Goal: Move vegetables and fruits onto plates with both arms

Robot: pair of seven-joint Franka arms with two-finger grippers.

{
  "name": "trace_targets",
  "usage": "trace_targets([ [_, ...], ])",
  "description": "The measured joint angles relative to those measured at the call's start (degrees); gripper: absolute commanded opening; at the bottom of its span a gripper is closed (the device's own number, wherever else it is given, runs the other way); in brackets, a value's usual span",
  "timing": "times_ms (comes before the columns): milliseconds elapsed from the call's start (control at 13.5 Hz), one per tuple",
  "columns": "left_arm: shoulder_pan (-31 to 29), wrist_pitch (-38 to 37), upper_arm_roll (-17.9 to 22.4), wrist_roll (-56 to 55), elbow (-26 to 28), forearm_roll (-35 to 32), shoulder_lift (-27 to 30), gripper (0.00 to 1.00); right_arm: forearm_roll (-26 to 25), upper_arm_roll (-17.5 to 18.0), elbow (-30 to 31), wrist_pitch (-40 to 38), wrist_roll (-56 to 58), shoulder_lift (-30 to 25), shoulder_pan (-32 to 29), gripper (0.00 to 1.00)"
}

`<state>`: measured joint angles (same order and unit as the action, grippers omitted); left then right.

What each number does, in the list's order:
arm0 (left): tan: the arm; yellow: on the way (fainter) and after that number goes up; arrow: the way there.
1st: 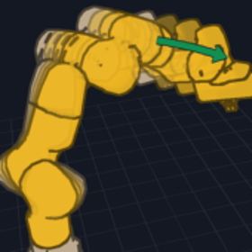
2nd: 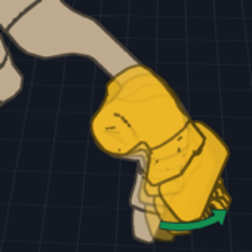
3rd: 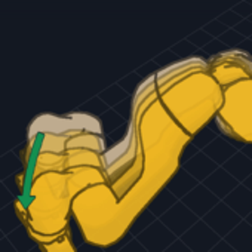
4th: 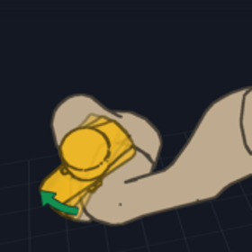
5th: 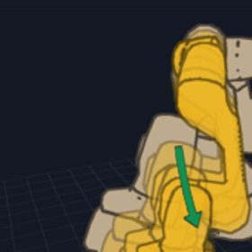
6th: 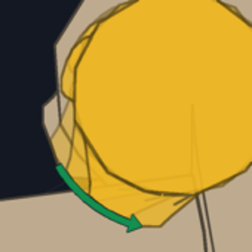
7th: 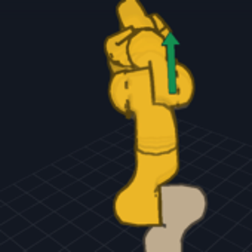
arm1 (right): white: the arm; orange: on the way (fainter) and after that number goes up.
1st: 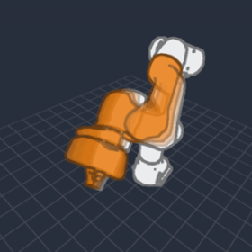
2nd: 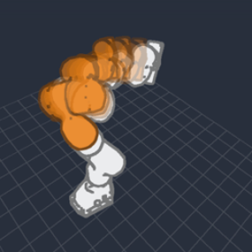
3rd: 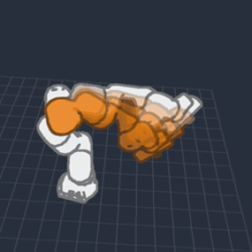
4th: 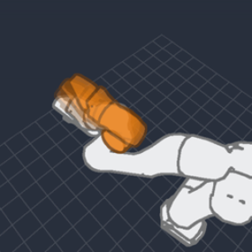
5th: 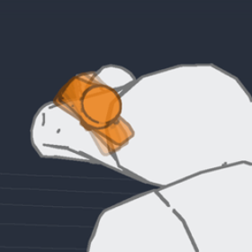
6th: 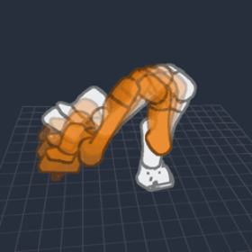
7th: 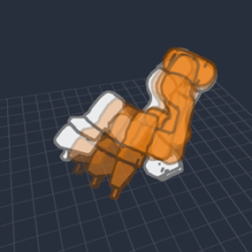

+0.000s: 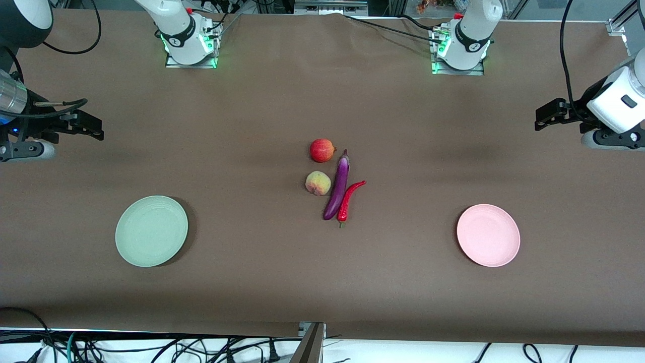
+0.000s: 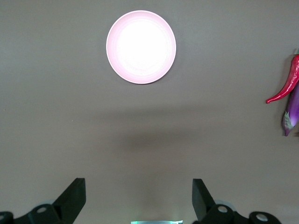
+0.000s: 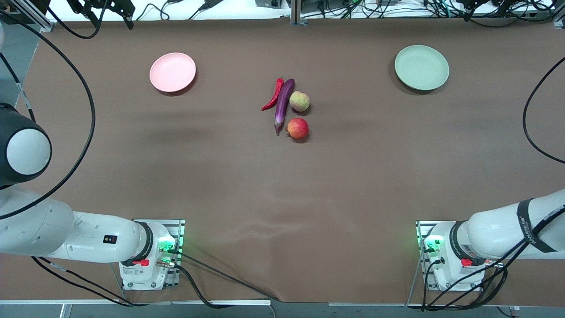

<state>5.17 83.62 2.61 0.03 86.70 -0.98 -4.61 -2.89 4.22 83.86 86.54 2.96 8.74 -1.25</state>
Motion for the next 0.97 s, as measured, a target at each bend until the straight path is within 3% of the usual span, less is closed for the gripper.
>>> trace_targets([
  [966,0.0,0.0,-0.5,0.0,-1.4,-0.3,0.0,1.0,0.0,0.0,0.0,0.0,0.0,0.0,0.0,1.0],
])
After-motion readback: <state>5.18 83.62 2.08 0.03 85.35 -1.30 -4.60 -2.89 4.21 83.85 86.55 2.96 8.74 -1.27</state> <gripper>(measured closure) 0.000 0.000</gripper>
